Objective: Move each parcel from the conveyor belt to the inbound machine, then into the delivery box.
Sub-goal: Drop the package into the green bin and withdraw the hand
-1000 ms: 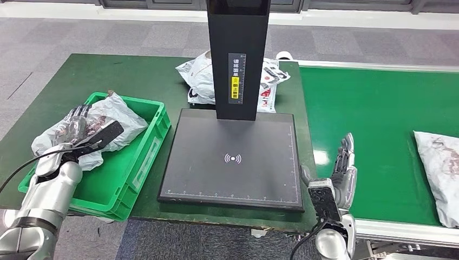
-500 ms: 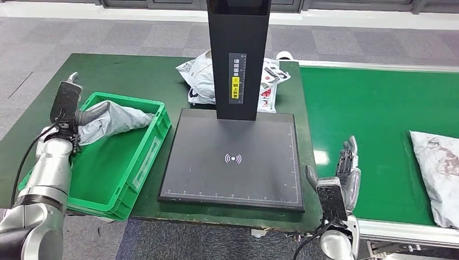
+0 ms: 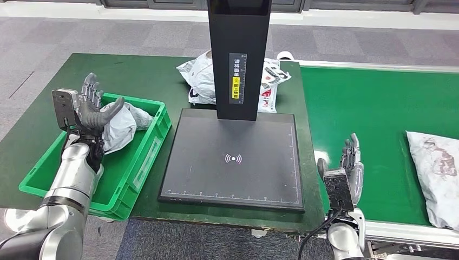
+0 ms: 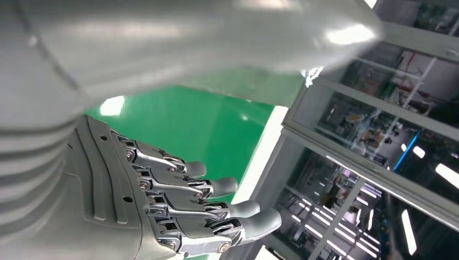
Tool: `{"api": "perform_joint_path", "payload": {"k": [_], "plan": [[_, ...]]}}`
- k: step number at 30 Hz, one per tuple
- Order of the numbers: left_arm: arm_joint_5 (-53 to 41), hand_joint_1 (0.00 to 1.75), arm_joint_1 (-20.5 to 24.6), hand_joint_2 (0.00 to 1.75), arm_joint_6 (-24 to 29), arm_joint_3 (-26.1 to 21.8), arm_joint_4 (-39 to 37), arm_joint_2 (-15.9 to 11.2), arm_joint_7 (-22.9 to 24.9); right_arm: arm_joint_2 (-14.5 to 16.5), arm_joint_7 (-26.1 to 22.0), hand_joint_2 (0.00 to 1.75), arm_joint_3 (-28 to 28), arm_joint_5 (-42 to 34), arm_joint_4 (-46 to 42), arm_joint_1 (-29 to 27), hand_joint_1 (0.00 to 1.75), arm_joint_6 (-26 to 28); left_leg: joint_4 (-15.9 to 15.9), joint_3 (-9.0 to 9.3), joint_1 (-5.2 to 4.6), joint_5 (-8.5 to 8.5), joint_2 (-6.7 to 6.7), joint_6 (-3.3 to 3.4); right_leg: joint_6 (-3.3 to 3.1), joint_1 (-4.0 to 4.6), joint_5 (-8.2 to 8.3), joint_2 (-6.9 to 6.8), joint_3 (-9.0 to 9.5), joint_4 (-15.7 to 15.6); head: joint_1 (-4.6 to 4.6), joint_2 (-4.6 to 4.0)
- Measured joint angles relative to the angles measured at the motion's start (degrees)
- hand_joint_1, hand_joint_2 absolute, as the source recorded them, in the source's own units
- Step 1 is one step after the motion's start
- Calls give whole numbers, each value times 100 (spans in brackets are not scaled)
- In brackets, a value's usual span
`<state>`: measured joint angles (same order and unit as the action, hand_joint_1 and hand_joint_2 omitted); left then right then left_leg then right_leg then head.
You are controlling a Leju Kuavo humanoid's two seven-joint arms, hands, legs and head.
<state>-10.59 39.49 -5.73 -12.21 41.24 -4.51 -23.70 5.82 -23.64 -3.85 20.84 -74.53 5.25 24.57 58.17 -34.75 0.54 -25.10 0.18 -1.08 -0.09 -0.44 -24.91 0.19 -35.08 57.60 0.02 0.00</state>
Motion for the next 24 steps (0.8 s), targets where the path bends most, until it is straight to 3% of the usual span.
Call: {"api": "perform_joint_path", "payload": {"k": [4,9,16,21,24], "plan": [[243,0,-75,175,82,269,70,319,-83,-15,93,175,70,146,154,124,0,-19,0,-2,0,0,-8,1,1,-1,0,-8,4,0,0,0],[422,0,-72,175,308,670,114,525,183,-19,162,175,99,256,308,221,0,-80,0,-1,-1,0,-7,1,3,-2,2,-7,4,0,0,0],[-65,0,145,175,733,1147,-222,418,883,-47,179,175,132,278,564,321,0,-179,-1,0,1,1,-3,-1,2,1,2,-4,2,2,0,0],[-189,0,222,175,833,1309,-411,303,916,-49,177,175,135,284,678,372,0,-186,-1,0,1,2,-2,-2,2,1,2,0,1,2,0,0],[-157,0,206,175,787,1349,-432,287,616,-49,168,175,135,297,701,381,0,-202,-1,-2,1,2,-3,-2,3,0,2,0,1,2,0,0]]}}
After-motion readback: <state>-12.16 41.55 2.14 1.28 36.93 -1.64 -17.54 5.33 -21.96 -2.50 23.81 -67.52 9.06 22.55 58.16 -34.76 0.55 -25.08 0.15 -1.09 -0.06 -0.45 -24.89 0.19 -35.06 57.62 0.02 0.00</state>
